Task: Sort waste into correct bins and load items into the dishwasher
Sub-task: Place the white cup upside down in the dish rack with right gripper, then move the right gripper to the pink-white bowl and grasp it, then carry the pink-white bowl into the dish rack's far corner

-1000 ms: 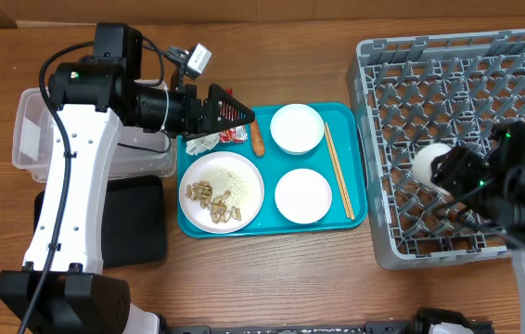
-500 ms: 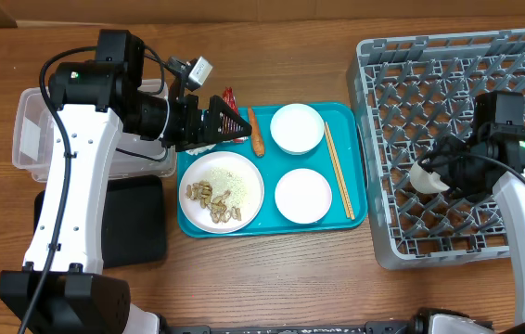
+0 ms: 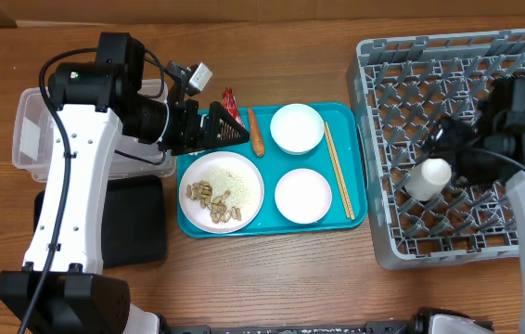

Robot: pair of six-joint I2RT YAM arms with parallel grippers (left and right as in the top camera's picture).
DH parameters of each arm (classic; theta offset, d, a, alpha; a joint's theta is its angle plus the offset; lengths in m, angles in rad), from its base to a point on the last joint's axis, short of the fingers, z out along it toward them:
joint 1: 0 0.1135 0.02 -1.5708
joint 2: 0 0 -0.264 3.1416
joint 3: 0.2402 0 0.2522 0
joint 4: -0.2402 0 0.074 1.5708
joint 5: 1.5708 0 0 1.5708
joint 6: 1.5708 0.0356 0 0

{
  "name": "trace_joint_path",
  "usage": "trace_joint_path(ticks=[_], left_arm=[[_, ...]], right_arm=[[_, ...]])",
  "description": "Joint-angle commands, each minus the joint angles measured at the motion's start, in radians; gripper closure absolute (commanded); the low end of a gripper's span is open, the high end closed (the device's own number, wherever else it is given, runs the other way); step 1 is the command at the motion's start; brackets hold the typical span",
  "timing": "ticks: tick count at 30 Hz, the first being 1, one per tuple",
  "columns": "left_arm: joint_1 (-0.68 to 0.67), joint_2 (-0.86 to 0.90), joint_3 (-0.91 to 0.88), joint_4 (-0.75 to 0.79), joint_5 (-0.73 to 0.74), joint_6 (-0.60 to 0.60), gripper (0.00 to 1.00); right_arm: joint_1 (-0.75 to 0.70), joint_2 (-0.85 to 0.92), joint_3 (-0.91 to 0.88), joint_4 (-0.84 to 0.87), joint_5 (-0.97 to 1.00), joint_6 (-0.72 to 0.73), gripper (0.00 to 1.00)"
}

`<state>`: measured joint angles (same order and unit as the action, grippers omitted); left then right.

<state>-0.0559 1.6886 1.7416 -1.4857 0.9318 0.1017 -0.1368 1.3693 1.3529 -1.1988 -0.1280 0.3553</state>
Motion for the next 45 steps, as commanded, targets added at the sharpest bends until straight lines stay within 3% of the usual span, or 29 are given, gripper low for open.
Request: trace_joint_path(ticks=[1,7,14,18,25,30,36,45], left_arm=[[0.028,-0.042,0.014,0.007,-0.107,-0.005,0.0],[0.053,-0.201,0.014,0.016,-0.784,-0.37,0.0],[0.053,-0.419,0.014,0.041,-1.012,-0.44,0.0],[0.053,-0.484,0.014,0.038,-1.096,-0.439,0.0],[0.053,-0.486,0.014,0.039,-1.089,-0.439,0.0],[0.053,-0.463,0.014,0.039,-1.089,-0.439,0.0],[0.053,-0.424,0.014,0.038,-1.089,-0.439,0.0],[0.053,-0.366,0.014,0.038,-1.089,-0.439,0.0]], right_arm=[[0.058,-0.074,0.053,0.013,-0.207,-0.103,0.15],[0.276,-0.072,0.031,0.015,-0.179,-0.115,0.24],[0.503,0.079,-0.085,0.045,-0.003,0.02,0.42],[0.531,0.22,-0.13,0.084,0.0,0.032,0.46],[0.542,0.413,-0.137,0.098,-0.001,0.031,0.6],[0.575,0.439,-0.159,0.148,-0.013,0.031,0.68],[0.58,0.439,-0.164,0.172,0.022,0.039,0.96],[0.579,0.37,-0.065,0.03,0.208,0.096,0.96]])
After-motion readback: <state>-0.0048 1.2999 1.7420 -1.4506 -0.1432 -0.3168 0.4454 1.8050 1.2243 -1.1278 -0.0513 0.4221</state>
